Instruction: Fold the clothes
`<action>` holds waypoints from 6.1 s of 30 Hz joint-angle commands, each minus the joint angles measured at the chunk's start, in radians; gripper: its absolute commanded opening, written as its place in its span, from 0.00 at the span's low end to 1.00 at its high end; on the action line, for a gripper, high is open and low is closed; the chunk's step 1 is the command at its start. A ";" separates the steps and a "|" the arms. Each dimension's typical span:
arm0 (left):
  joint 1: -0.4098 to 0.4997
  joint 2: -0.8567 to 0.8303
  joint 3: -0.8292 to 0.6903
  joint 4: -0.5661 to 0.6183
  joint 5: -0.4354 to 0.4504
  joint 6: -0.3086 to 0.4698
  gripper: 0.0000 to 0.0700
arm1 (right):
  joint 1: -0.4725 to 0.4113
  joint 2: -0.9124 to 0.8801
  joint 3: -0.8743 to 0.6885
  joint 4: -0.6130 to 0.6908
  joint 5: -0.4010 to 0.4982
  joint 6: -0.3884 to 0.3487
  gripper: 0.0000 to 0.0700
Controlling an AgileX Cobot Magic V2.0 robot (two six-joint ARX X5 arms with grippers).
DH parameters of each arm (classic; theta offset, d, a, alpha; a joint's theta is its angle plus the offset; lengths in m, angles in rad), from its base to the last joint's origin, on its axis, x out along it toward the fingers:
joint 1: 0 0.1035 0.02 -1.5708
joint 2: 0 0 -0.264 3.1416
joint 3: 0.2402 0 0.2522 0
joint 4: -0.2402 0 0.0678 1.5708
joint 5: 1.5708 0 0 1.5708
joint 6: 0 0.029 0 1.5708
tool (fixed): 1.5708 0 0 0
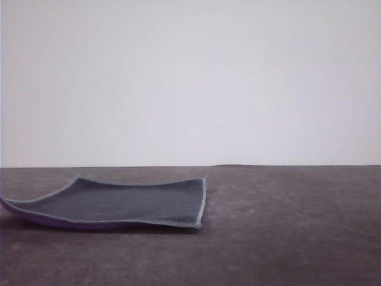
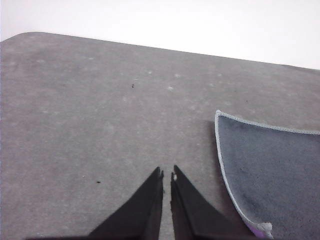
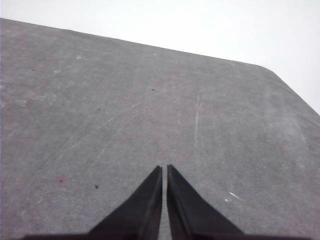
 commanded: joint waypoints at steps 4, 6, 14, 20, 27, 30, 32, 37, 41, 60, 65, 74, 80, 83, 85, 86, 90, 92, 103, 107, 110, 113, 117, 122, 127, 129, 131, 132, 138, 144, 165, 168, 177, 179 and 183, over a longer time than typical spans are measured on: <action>0.003 -0.002 -0.019 -0.006 -0.002 -0.001 0.02 | -0.001 -0.002 -0.005 0.012 0.000 -0.001 0.01; 0.003 -0.002 -0.019 -0.006 -0.002 -0.001 0.02 | -0.001 -0.002 -0.005 0.012 0.000 -0.001 0.01; 0.003 -0.002 -0.019 -0.006 -0.002 0.000 0.02 | 0.000 -0.002 -0.005 0.015 -0.006 0.047 0.01; 0.003 -0.002 -0.019 -0.005 -0.001 -0.002 0.02 | 0.000 -0.002 -0.005 0.023 -0.038 0.179 0.01; 0.003 -0.002 -0.019 -0.006 0.003 -0.039 0.02 | -0.001 -0.002 -0.005 0.024 -0.079 0.205 0.01; 0.003 -0.002 -0.016 -0.007 0.011 -0.044 0.02 | 0.000 -0.002 -0.003 0.024 -0.082 0.245 0.01; 0.003 0.000 0.001 -0.008 0.023 -0.058 0.02 | 0.000 -0.001 0.006 0.024 -0.091 0.289 0.01; 0.003 0.045 0.138 -0.006 0.046 -0.222 0.02 | 0.000 0.033 0.123 0.024 -0.132 0.343 0.01; 0.003 0.203 0.319 -0.006 0.064 -0.194 0.02 | 0.000 0.196 0.273 0.025 -0.146 0.359 0.01; 0.003 1.238 1.026 -0.120 0.299 0.025 0.02 | 0.086 1.297 0.939 0.024 -0.585 0.358 0.01; 0.003 1.387 1.059 -0.117 0.400 0.027 0.02 | 0.140 1.445 1.012 0.024 -0.613 0.359 0.18; 0.003 1.518 1.059 -0.164 0.484 0.028 0.02 | 0.213 1.551 1.031 0.031 -0.620 0.358 0.34; 0.003 1.519 1.059 -0.161 0.487 0.030 0.07 | 0.223 1.553 1.031 0.032 -0.584 0.347 0.36; 0.003 1.519 1.059 -0.166 0.498 0.030 0.37 | 0.222 1.553 1.031 0.028 -0.583 0.338 0.56; 0.003 1.519 1.059 -0.169 0.506 0.029 0.55 | 0.222 1.553 1.031 0.023 -0.583 0.330 0.72; 0.003 1.519 1.059 -0.171 0.508 0.029 0.57 | 0.223 1.553 1.031 0.021 -0.583 0.329 0.74; 0.003 1.519 1.059 -0.173 0.508 0.026 0.57 | 0.224 1.554 1.031 0.012 -0.583 0.325 0.76; 0.003 1.520 1.059 -0.169 0.506 0.026 0.57 | 0.224 1.561 1.031 0.013 -0.583 0.325 0.76; 0.003 1.664 1.081 -0.103 0.517 -0.003 0.57 | 0.288 1.721 1.044 0.177 -0.659 0.404 0.76; 0.002 1.757 1.128 -0.106 0.549 -0.003 0.57 | 0.325 1.801 1.096 0.195 -0.658 0.426 0.76; 0.002 1.815 1.171 -0.115 0.564 -0.003 0.57 | 0.349 1.859 1.148 0.195 -0.658 0.440 0.76; 0.002 1.863 1.213 -0.127 0.565 -0.002 0.57 | 0.364 1.905 1.196 0.196 -0.657 0.458 0.76; 0.002 1.919 1.260 -0.131 0.564 0.003 0.57 | 0.379 1.956 1.250 0.195 -0.656 0.486 0.76; -0.002 1.980 1.310 -0.142 0.565 0.004 0.57 | 0.394 2.012 1.291 0.194 -0.657 0.513 0.76; -0.015 2.020 1.320 -0.136 0.565 0.005 0.57 | 0.405 2.044 1.294 0.195 -0.658 0.524 0.76; -0.021 2.032 1.320 -0.135 0.565 0.007 0.57 | 0.409 2.051 1.294 0.196 -0.657 0.524 0.76; -0.026 2.038 1.320 -0.136 0.565 0.017 0.57 | 0.417 2.059 1.294 0.204 -0.657 0.527 0.76; -0.028 2.039 1.320 -0.137 0.565 0.021 0.57 | 0.419 2.061 1.294 0.206 -0.658 0.531 0.76; -0.031 2.039 1.320 -0.138 0.566 0.024 0.56 | 0.435 2.063 1.294 0.215 -0.653 0.540 0.74; -0.031 2.039 1.320 -0.138 0.572 0.024 0.56 | 0.444 2.084 1.294 0.218 -0.646 0.549 0.68; -0.028 2.036 1.351 -0.226 0.583 0.053 0.00 | 0.421 2.094 1.296 0.228 -0.784 0.539 0.00; -0.027 2.036 1.400 -0.341 0.604 0.094 0.00 | 0.407 2.093 1.311 0.200 -0.878 0.538 0.00; -0.027 2.035 1.543 -0.675 0.621 0.240 0.00 | 0.391 2.093 1.326 0.126 -1.093 0.539 0.00; -0.027 2.035 1.546 -0.726 0.622 0.263 0.00 | 0.391 2.093 1.326 0.093 -1.133 0.527 0.00; -0.028 2.035 1.546 -0.829 0.642 0.322 0.00 | 0.393 2.093 1.326 0.045 -1.199 0.507 0.00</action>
